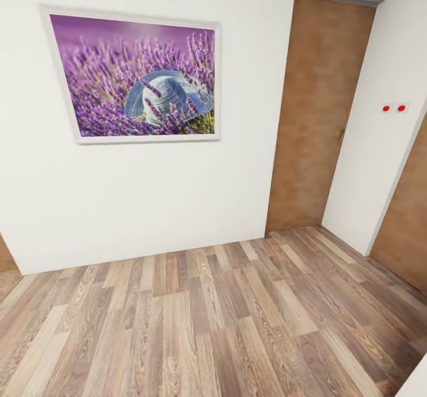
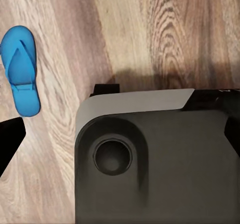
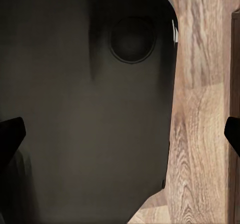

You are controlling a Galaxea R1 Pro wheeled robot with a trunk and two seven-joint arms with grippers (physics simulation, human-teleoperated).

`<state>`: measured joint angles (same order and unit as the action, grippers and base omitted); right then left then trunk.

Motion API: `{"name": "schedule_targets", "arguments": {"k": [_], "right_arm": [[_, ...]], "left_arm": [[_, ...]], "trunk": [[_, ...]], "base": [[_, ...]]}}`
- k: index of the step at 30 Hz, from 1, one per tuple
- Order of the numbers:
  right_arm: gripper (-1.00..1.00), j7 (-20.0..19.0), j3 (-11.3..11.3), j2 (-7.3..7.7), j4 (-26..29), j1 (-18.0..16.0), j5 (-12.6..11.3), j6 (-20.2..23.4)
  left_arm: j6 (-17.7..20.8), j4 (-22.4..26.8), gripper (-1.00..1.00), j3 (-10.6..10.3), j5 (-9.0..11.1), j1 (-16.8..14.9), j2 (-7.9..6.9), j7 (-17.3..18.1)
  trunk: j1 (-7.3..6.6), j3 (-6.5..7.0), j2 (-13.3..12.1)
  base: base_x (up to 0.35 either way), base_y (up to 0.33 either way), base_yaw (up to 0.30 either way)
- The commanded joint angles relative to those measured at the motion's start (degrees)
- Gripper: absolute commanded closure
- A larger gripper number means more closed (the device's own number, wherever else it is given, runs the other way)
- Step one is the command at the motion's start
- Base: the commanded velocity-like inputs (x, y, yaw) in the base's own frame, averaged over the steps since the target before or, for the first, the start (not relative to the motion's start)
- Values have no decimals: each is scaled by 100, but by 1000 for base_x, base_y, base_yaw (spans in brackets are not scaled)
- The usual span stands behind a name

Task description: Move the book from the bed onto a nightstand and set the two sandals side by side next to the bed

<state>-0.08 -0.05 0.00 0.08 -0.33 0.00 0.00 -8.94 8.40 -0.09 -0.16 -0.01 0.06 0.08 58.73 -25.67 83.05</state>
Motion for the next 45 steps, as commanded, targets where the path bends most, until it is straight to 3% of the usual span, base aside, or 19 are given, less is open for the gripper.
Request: {"name": "schedule_targets", "arguments": {"k": [1,16,28,45], "right_arm": [[-100,-1,-1,0,1,-2,0,0],[-100,-1,-4,0,1,-2,0,0],[-100,-1,-12,0,1,-2,-2,0],[-100,-1,-12,0,1,-2,-3,0]], "left_arm": [[-12,3,-100,0,-2,0,1,1],[-12,3,-100,0,6,0,-2,1],[-12,3,-100,0,7,0,11,1],[-12,4,-100,0,7,0,13,1]], "trunk": [[0,-5,3],[0,-5,3],[0,-5,3],[0,-5,3]], "base": [[8,0,72],[212,0,22],[48,0,213],[172,0,15]]}}
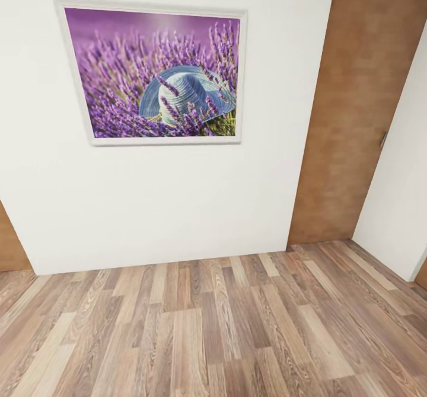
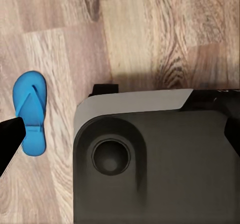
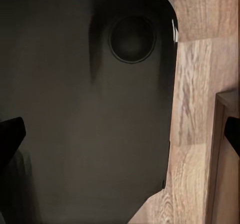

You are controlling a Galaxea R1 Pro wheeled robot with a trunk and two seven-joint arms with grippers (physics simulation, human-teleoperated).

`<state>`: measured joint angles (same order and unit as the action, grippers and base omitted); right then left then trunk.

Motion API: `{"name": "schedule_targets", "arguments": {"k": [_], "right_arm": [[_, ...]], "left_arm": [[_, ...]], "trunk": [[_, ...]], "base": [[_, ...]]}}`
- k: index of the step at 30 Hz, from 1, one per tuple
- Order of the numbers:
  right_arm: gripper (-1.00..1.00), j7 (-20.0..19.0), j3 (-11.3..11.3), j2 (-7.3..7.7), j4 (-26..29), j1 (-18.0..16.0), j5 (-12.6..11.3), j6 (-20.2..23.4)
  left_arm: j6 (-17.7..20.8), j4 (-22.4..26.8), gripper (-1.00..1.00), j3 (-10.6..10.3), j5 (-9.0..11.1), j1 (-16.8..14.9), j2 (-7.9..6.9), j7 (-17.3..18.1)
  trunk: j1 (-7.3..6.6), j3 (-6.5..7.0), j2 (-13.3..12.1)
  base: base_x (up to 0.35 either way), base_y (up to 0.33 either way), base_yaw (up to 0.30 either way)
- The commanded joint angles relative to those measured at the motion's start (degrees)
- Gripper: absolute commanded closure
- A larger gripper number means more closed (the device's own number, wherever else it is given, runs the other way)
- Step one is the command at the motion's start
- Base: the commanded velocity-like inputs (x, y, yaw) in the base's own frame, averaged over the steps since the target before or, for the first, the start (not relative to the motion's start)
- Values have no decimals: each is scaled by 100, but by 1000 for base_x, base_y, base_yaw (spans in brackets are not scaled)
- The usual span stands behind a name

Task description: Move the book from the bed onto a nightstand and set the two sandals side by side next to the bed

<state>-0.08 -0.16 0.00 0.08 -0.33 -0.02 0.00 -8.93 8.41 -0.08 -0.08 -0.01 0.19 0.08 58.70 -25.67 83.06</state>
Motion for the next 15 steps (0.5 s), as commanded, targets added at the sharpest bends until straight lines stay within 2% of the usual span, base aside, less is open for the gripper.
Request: {"name": "schedule_targets", "arguments": {"k": [1,15], "right_arm": [[-100,-1,-2,0,1,-2,0,0],[-100,-1,0,0,1,-2,2,0]], "left_arm": [[-12,3,-100,0,-1,0,2,1],[-12,6,-100,0,-1,1,3,1]], "trunk": [[3,-5,2],[3,-5,2]], "base": [[321,0,1],[329,0,0]]}}
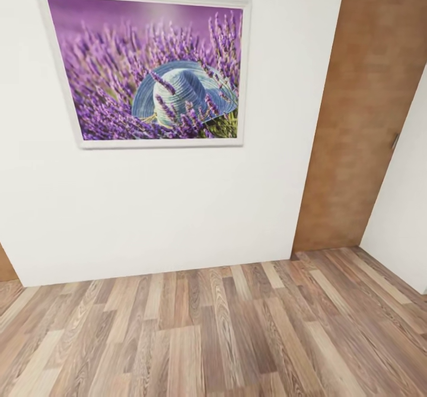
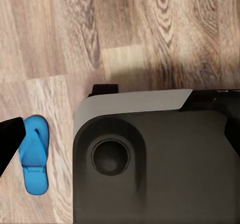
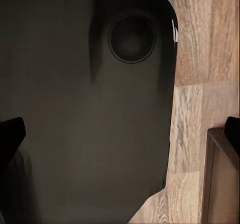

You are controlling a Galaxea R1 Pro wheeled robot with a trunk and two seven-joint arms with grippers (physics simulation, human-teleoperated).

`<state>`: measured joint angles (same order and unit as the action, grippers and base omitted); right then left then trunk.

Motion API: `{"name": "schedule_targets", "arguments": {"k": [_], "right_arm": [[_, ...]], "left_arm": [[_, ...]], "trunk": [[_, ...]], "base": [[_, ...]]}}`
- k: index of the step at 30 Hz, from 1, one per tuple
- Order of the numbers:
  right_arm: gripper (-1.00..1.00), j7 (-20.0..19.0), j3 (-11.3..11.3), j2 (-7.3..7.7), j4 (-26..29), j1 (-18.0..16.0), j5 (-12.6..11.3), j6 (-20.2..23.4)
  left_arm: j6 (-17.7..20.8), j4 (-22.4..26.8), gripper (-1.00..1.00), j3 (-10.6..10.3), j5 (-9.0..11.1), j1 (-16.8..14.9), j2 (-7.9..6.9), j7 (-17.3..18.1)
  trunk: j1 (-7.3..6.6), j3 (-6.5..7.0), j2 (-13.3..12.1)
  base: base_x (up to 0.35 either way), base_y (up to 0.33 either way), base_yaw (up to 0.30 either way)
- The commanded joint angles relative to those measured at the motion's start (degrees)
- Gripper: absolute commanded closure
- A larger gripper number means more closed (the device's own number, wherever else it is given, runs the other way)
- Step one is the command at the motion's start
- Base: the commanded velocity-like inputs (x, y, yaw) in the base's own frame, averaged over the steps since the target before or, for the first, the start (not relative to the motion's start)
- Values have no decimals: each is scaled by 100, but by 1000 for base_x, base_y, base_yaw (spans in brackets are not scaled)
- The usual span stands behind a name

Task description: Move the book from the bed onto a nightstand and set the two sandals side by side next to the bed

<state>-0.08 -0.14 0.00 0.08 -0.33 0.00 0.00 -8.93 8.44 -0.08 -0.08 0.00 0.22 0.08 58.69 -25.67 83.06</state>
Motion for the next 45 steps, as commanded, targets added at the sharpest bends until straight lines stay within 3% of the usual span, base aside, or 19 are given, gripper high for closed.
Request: {"name": "schedule_targets", "arguments": {"k": [1,45], "right_arm": [[-100,-1,1,0,1,-2,0,0],[-100,-1,2,0,1,-2,0,0]], "left_arm": [[-12,2,-100,0,-1,0,-1,1],[-12,3,-100,0,5,0,2,1]], "trunk": [[3,-5,2],[3,-5,2]], "base": [[331,0,0],[320,0,19]]}}
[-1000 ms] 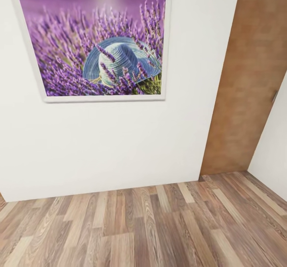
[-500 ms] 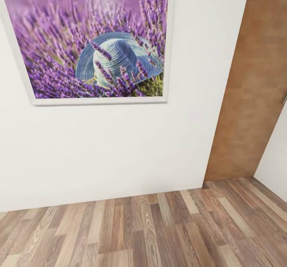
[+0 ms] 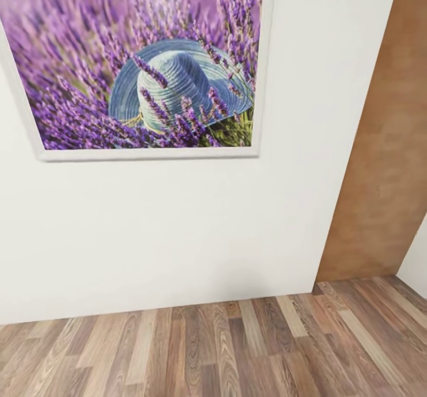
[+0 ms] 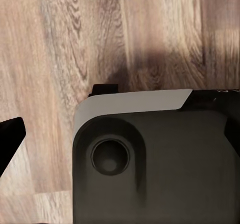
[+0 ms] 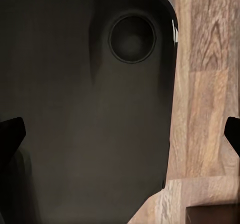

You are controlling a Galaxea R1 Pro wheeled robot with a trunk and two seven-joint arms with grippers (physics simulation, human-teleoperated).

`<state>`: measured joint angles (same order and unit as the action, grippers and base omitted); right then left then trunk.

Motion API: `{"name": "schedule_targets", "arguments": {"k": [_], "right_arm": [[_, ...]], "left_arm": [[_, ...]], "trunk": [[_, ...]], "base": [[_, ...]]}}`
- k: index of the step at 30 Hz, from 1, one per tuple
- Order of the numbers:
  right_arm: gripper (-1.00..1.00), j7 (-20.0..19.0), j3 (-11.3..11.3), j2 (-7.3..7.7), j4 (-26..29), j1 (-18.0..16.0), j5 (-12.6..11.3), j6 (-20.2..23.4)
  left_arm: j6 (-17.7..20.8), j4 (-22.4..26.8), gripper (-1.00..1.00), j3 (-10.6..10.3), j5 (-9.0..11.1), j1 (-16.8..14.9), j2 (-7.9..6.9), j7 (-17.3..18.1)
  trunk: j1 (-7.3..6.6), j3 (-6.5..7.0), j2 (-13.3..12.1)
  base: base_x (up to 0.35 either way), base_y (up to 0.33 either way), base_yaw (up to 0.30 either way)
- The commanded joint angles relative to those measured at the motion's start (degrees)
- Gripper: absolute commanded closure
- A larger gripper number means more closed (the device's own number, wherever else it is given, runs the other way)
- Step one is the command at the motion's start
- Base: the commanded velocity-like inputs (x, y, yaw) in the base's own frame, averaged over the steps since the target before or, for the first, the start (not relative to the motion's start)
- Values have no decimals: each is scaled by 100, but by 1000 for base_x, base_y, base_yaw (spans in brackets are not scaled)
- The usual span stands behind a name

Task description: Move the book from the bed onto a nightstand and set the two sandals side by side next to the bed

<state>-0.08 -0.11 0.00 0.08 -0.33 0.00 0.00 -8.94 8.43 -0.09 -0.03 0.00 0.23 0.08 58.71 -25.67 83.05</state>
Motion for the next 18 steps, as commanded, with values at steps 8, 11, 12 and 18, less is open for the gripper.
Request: {"name": "schedule_targets", "arguments": {"k": [8,11,12,18], "right_arm": [[-100,-1,-6,0,1,-2,-5,0],[-100,-1,-7,1,1,-2,-2,0],[-100,-1,-7,1,1,-2,-2,0],[-100,-1,-7,0,1,-2,-6,0]], "left_arm": [[-11,1,-100,0,2,-3,3,1],[-11,1,-100,0,2,-3,2,1],[-11,1,-100,0,2,-2,2,1],[-11,1,-100,0,2,-1,0,1]], "trunk": [[2,-5,2],[2,-5,2],[2,-5,2],[2,-5,2]], "base": [[65,0,247],[14,0,271],[9,0,274],[4,0,277]]}}
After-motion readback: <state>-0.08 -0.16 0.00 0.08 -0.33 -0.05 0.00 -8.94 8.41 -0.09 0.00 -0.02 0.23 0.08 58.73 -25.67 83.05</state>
